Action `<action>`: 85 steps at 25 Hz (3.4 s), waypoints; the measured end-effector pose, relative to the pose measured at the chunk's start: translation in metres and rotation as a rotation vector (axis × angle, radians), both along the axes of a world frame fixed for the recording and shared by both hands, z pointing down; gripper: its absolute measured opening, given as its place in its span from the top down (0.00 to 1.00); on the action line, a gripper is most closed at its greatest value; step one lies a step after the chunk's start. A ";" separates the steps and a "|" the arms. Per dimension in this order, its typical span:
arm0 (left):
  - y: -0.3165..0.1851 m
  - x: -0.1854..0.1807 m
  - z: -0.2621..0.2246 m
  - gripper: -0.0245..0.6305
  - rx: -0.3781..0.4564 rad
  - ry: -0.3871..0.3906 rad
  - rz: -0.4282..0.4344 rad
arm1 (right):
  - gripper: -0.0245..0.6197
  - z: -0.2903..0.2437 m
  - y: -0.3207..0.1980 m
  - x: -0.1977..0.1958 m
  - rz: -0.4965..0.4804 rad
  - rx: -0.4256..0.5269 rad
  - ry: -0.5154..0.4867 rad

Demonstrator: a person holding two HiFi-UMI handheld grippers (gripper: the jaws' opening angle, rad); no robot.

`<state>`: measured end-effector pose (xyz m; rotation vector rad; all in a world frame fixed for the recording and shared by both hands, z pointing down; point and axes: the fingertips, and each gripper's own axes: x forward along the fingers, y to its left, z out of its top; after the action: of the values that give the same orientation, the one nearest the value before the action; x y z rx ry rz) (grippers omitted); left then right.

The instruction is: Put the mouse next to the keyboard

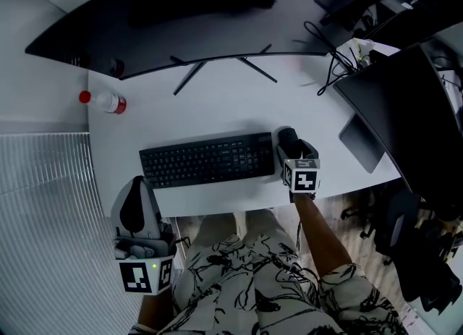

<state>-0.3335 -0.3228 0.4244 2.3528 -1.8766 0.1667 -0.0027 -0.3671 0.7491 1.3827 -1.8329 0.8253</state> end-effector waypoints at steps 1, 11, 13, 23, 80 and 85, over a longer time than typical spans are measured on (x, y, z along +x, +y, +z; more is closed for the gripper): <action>-0.001 0.000 0.000 0.96 -0.001 0.000 0.000 | 0.49 -0.001 -0.001 0.000 0.003 -0.003 0.004; -0.003 0.003 -0.003 0.96 0.004 -0.004 -0.002 | 0.48 -0.003 -0.001 -0.001 0.006 0.013 0.000; -0.003 0.003 -0.005 0.96 0.008 -0.006 -0.002 | 0.47 -0.008 -0.003 0.001 0.005 0.032 0.001; 0.003 0.010 -0.021 0.96 0.051 0.003 0.004 | 0.81 -0.110 -0.031 0.007 -0.033 0.343 -0.033; 0.026 -0.047 -0.114 0.96 0.270 -0.065 -0.143 | 0.95 -0.437 0.002 0.032 -0.084 1.035 -0.249; 0.026 -0.043 -0.115 0.96 0.270 -0.058 -0.134 | 0.95 -0.436 0.002 0.032 -0.076 1.029 -0.265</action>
<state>-0.3764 -0.2972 0.3089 2.3968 -2.2010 -0.0352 0.0292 -0.3652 0.3129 1.8129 -2.6687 -0.0578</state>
